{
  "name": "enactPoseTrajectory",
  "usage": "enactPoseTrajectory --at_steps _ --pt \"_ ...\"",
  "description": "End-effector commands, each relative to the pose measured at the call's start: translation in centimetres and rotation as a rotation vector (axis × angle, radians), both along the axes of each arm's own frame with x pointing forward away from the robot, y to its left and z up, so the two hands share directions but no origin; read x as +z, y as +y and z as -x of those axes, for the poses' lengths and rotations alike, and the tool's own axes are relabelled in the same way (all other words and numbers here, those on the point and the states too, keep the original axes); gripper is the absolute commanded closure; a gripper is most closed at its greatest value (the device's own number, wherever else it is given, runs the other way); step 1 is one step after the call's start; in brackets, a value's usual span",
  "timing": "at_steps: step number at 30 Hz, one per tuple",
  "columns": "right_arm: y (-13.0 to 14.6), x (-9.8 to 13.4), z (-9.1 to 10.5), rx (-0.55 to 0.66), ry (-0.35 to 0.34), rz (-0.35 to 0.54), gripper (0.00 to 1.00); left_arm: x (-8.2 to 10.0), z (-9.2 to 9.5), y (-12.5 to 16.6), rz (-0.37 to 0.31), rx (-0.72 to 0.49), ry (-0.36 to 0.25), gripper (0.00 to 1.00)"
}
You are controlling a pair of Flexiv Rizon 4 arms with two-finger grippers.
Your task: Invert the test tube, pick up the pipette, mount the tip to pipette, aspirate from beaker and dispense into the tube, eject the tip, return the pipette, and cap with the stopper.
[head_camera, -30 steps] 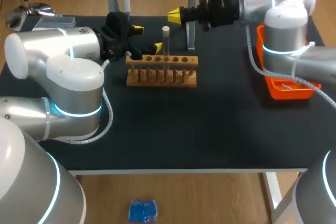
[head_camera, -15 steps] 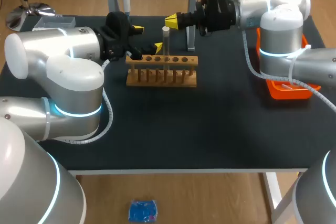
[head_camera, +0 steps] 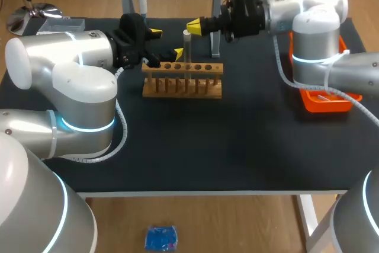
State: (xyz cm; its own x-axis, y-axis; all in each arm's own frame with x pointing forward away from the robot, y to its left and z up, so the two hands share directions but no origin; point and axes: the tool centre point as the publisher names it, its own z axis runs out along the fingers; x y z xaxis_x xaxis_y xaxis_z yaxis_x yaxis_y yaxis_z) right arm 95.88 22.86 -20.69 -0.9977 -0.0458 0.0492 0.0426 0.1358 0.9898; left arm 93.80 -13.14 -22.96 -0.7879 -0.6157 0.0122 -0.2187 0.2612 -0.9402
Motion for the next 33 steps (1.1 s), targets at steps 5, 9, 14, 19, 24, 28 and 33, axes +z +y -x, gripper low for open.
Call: enactPoseTrajectory --at_steps 5,9,14,19,24,28,33 --pt "0.2 -0.7 -0.5 0.0 0.008 0.004 1.0 -0.1 0.0 -0.1 0.004 0.001 -0.002 0.0" --pt "0.2 -1.1 -0.8 -0.005 0.011 0.005 1.0 -0.1 0.0 -0.1 0.004 0.001 -0.002 0.0" --pt "0.1 -1.5 -1.1 -0.01 0.018 0.008 1.0 -0.1 0.0 -0.1 0.004 0.001 -0.002 0.0" --pt "0.1 -1.9 -1.3 -0.012 0.026 0.009 1.0 -0.1 0.0 -0.1 0.004 0.001 -0.002 0.0" --pt "0.1 -2.3 -1.4 -0.014 0.033 0.01 1.0 -0.1 0.0 -0.1 0.004 0.001 -0.002 0.0" --pt "0.0 -2.5 -1.5 -0.016 0.038 0.009 1.0 -0.1 0.0 -0.1 0.004 0.001 -0.002 0.0" --pt "0.0 -2.9 -1.6 -0.018 0.048 0.005 1.0 -0.1 0.0 -0.1 0.004 0.001 -0.002 0.0"
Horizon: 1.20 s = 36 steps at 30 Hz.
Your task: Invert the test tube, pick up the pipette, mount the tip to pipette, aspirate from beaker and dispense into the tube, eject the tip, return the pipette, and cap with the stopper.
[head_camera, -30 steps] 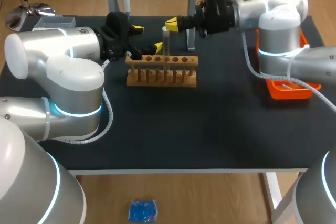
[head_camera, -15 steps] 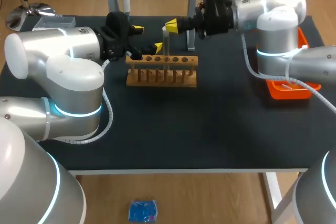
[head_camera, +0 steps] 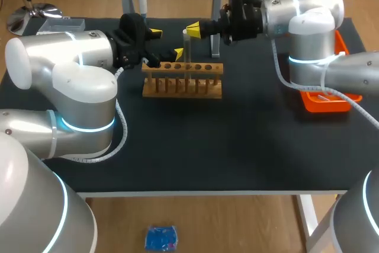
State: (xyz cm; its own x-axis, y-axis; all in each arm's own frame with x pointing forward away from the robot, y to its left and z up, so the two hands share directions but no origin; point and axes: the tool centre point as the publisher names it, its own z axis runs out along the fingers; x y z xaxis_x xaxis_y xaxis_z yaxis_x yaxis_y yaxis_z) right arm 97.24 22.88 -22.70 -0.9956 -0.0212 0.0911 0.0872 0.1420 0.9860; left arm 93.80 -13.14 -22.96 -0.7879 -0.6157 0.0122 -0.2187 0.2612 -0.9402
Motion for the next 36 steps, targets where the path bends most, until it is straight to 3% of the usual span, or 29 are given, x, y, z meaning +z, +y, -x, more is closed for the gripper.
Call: enactPoseTrajectory --at_steps 1,11,28,33,34,35,36 --pt "0.0 -1.0 -0.3 0.006 0.008 -0.004 1.0 -0.1 0.0 -0.1 0.004 0.001 -0.002 0.0" --pt "0.0 -1.2 -0.4 0.006 0.021 -0.007 1.0 -0.1 0.0 -0.1 0.004 0.001 -0.002 0.0" --pt "-0.1 1.3 -0.5 0.007 -0.018 -0.067 1.0 -0.1 0.0 -0.1 0.004 0.001 -0.002 0.0" --pt "-0.7 2.9 -0.1 0.013 -0.05 -0.087 1.0 -0.1 0.0 -0.1 0.004 0.001 -0.002 0.0" --pt "-0.8 3.4 0.0 0.009 -0.059 -0.09 0.86 -0.1 0.0 -0.1 0.004 0.001 -0.002 0.0" --pt "-1.0 3.9 0.1 0.005 -0.071 -0.091 0.52 -0.1 0.0 -0.1 0.004 0.001 -0.002 0.0" --pt "-1.2 4.4 0.3 0.004 -0.081 -0.095 0.0 -0.1 0.0 -0.1 0.004 0.001 -0.002 0.0"
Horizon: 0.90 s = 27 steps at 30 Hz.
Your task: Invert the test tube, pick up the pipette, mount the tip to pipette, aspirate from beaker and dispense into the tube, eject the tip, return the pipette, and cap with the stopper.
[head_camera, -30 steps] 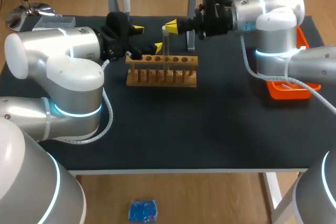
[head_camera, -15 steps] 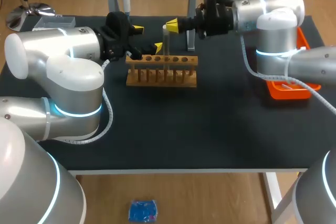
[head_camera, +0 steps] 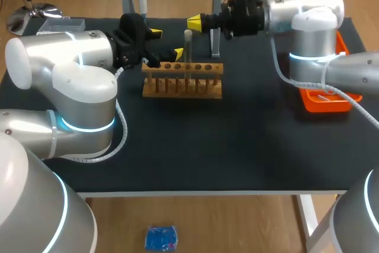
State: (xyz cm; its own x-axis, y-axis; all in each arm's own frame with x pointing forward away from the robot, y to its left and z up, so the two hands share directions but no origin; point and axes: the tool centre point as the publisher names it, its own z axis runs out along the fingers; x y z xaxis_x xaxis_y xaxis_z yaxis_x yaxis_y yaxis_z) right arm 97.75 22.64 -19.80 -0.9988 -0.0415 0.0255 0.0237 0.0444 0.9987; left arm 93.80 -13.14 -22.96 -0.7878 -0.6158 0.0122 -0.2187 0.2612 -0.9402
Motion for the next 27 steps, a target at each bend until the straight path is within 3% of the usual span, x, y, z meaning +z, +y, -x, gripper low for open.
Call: enactPoseTrajectory --at_steps 1,10,17,27 --pt "-1.2 2.2 1.0 -0.014 -0.033 -0.001 0.0 -0.1 0.0 -0.1 0.004 0.001 -0.002 0.0" --pt "-2.2 4.9 2.3 -0.037 -0.17 0.075 0.0 -0.1 0.0 -0.1 0.004 0.001 -0.002 0.0" --pt "-3.7 5.2 3.2 -0.048 -0.207 0.161 0.0 -0.1 0.0 -0.1 0.004 0.001 -0.002 0.0" --pt "-7.2 3.6 4.6 -0.098 -0.216 0.275 0.0 -0.1 0.0 -0.1 0.004 0.001 -0.002 0.0"
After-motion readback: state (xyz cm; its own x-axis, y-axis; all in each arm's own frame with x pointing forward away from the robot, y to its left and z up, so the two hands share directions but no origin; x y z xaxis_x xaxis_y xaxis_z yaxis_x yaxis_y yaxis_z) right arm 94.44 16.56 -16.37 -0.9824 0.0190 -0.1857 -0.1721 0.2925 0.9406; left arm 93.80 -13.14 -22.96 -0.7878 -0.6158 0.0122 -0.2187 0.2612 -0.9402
